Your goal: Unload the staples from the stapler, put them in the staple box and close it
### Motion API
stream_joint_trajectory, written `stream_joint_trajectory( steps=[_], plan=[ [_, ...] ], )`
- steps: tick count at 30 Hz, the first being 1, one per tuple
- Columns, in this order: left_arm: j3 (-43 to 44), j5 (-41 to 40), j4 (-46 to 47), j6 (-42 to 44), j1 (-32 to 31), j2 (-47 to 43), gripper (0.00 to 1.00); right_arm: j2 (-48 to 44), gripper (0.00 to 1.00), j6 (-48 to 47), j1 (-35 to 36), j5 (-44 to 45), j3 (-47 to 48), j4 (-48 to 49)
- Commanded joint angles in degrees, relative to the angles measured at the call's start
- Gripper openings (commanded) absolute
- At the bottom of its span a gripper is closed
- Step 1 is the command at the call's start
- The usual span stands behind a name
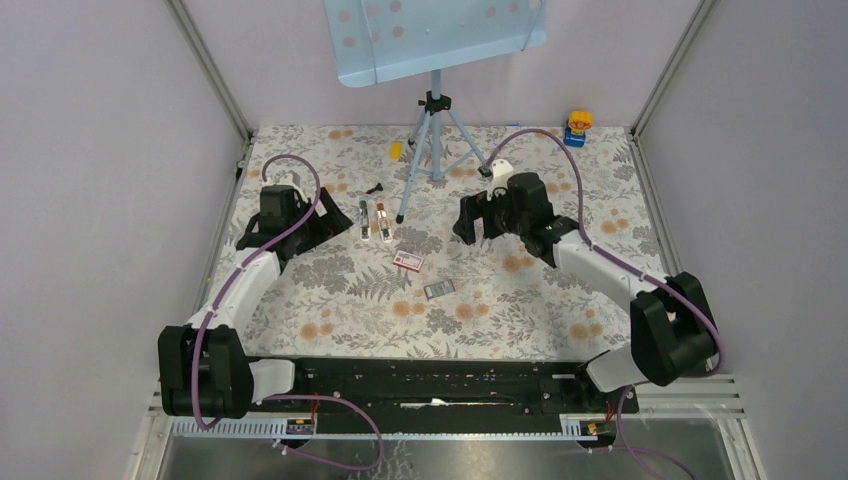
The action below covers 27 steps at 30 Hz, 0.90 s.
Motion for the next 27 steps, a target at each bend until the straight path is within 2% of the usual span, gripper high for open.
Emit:
stream_joint_trajectory(
  steps=[1, 3, 8, 11, 14, 17, 23, 27],
  plan=[
    [2.90, 1.18, 2.27, 1.28, 1.41, 0.16, 0.99, -4.29, 1.00, -13.05, -0.19, -11.84, -7.88, 25.09],
    [2.63, 2.14, 2.60, 1.45, 1.45, 0.11, 0.99, -3.62, 1.00, -24.24, -0.24, -18.63, -6.76, 21.13],
    [1.39, 2.81, 3.42, 2.37, 1.47, -0.84, 0.99, 4.16, 1.00, -55.24, -0.22, -30.71, 7.66, -15.90],
    [1.17, 2.84, 3.46, 2.48, 1.47, -1.34, 0.99, 8.75, 1.00, -67.34, -0.22, -33.94, 12.74, -29.26],
    [1.00, 3.10, 3.76, 2.34, 1.47, -1.28, 0.99, 11.00, 1.00, -71.96, 0.60, -35.78, 13.18, -32.51],
    [1.32, 3.45, 3.72, 2.35, 1.40, -0.86, 0.99, 11.49, 1.00, -75.15, 3.93, -32.63, 10.46, -31.47],
    [1.46, 3.13, 3.39, 2.34, 1.41, -0.53, 0.99, 13.30, 1.00, -76.52, 8.12, -30.83, 7.04, -26.63],
    [1.42, 3.06, 3.04, 2.32, 1.60, -1.05, 0.99, 16.56, 1.00, -77.71, 9.13, -29.66, 9.90, -28.75]
  ],
)
